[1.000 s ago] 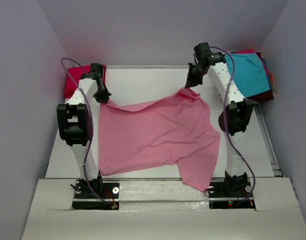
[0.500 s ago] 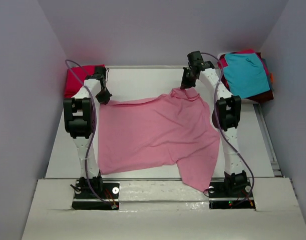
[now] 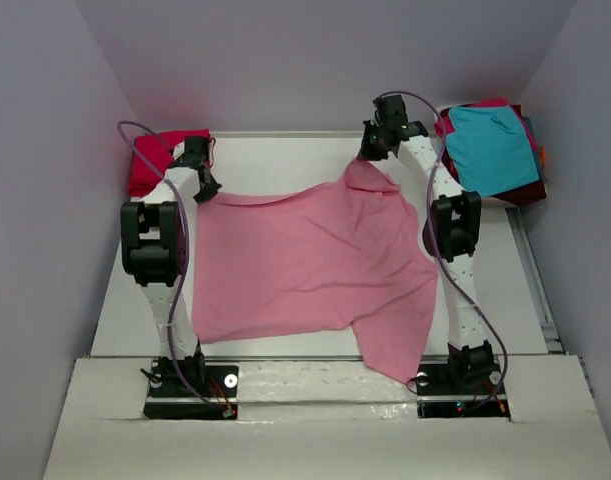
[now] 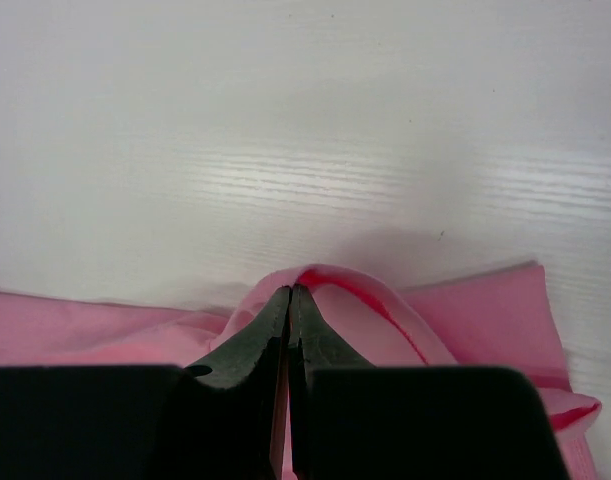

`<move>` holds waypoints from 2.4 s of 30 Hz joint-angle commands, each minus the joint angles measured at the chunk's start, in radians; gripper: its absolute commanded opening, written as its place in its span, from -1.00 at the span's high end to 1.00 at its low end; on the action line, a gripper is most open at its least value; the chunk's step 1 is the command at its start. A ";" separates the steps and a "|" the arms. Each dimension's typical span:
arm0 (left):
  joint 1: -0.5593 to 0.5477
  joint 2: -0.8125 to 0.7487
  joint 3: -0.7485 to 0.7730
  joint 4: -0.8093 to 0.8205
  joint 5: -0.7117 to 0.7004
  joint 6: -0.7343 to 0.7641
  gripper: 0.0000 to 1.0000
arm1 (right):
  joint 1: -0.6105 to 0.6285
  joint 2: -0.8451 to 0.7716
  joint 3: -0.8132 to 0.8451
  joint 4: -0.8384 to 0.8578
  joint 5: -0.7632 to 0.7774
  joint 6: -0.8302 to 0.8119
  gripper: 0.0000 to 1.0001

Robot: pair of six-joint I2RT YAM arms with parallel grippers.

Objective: Fold and stack the t-shirts
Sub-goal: Flatten the tshirt out

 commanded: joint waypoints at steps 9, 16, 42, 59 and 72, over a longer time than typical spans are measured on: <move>-0.003 -0.092 -0.048 0.133 0.000 -0.008 -0.15 | 0.007 0.011 -0.009 0.113 -0.007 -0.066 0.70; -0.003 -0.124 -0.061 0.134 0.013 -0.010 -0.30 | 0.007 -0.013 -0.018 0.084 0.003 -0.057 0.35; -0.131 -0.120 -0.150 -0.289 0.052 0.055 -0.32 | 0.017 -0.343 -0.661 -0.222 0.084 0.121 0.25; -0.131 -0.112 -0.232 -0.289 0.147 0.064 -0.35 | 0.017 -0.365 -0.831 -0.229 0.027 0.138 0.24; -0.150 -0.272 -0.400 -0.301 0.254 0.026 -0.34 | 0.017 -0.602 -1.145 -0.211 -0.088 0.210 0.22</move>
